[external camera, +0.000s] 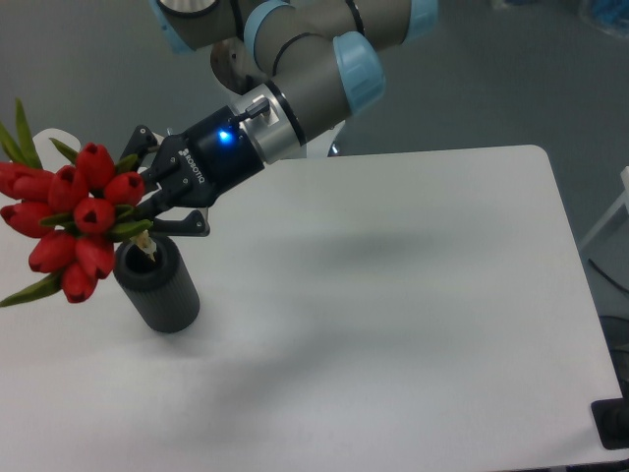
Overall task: Insert the flowers into the vase
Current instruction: 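Lower the tulip stems into the vase opening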
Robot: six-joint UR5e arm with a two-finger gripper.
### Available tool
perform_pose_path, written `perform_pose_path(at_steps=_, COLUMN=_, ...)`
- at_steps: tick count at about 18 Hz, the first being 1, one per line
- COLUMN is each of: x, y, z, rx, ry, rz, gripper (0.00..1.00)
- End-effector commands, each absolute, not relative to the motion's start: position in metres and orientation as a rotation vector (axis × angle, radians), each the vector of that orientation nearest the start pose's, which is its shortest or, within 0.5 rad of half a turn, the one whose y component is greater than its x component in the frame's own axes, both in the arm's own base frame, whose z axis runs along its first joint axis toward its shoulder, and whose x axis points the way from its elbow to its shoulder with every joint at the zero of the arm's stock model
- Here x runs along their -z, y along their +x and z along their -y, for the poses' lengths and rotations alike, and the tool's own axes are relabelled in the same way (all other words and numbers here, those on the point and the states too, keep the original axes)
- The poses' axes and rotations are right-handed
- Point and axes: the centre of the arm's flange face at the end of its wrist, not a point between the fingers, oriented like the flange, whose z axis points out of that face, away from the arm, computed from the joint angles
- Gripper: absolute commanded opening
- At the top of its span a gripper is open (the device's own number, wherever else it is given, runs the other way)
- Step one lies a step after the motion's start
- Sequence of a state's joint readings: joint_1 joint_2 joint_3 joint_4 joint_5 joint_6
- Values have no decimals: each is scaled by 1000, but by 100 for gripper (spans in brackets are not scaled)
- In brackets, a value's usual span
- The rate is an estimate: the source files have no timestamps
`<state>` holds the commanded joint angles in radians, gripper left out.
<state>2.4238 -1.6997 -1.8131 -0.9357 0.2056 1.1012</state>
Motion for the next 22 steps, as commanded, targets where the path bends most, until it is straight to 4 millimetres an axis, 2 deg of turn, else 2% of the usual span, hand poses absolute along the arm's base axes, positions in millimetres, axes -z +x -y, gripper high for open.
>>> perform_pose_path(at_steps=4, x=-438, y=-238, z=-517, rx=613, ry=-1758, rz=-438, gripper=7)
perform_pose_path(at_steps=10, x=-407, y=-223, z=-514, rx=614, ry=-1748, rz=-487, gripper=10)
perform_pose_path(at_steps=14, x=-377, y=-213, z=-514, rx=604, ry=-1732, rz=-546, gripper=13)
perform_pose_path(at_steps=17, x=-356, y=-211, z=-515, rx=611, ry=-1729, rz=-561, gripper=17)
perform_pose_path(at_steps=19, x=-346, y=-209, z=-516, rx=608, ry=-1725, rz=-577, gripper=23)
perform_pose_path(at_steps=22, x=-338, y=-208, z=-516, rx=614, ry=-1728, rz=-577, gripper=28)
